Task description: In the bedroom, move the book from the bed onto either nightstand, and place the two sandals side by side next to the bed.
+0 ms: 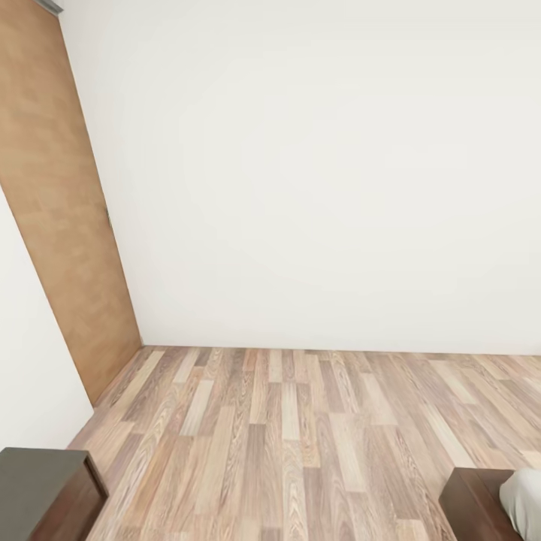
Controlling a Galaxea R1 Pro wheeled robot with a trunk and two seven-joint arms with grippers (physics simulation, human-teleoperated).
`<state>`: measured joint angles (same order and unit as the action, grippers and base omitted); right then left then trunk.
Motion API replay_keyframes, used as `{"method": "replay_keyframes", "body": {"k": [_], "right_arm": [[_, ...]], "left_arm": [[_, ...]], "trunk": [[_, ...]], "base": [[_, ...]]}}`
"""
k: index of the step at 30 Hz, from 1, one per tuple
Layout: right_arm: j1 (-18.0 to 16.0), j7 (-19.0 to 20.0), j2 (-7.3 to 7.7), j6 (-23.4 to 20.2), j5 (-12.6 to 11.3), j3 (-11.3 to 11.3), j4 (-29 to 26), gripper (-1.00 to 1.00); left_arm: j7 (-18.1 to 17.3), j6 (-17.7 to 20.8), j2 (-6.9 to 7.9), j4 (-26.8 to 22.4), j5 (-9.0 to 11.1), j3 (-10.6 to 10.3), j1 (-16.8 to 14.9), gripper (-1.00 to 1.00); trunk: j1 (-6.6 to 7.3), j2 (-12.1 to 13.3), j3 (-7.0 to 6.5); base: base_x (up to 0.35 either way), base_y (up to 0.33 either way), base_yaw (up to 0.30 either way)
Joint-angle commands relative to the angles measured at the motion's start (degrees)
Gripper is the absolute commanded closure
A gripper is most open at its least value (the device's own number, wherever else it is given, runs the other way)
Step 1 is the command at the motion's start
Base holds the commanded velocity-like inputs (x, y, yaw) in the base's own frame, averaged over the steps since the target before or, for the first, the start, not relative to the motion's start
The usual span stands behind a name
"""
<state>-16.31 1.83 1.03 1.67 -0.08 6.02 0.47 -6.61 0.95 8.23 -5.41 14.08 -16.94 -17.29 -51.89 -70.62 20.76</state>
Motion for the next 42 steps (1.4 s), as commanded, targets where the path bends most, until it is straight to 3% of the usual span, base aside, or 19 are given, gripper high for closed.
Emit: {"method": "replay_keyframes", "body": {"k": [1,25,42], "right_arm": [[0.0,0.2,-0.05,0.2,0.0,0.5,0.1,-1.00],[0.0,0.2,-0.15,0.9,0.0,0.4,0.1,-1.00],[0.0,0.2,-0.15,1.3,0.0,0.4,0.6,-1.00]], "left_arm": [[-0.1,0.1,0.03,0.0,0.6,-0.7,0.0,-1.00],[-0.1,0.1,-0.05,0.0,0.6,-1.2,0.0,-1.00],[-0.1,0.1,-0.06,0.0,0.6,-1.2,0.0,-1.00]], "trunk": [[-0.03,0.0,0.06],[-0.03,0.0,0.06],[-0.03,0.0,0.06]], "base": [[0.339,0.000,0.000],[0.339,0.000,-0.007],[0.339,0.000,-0.123]]}}
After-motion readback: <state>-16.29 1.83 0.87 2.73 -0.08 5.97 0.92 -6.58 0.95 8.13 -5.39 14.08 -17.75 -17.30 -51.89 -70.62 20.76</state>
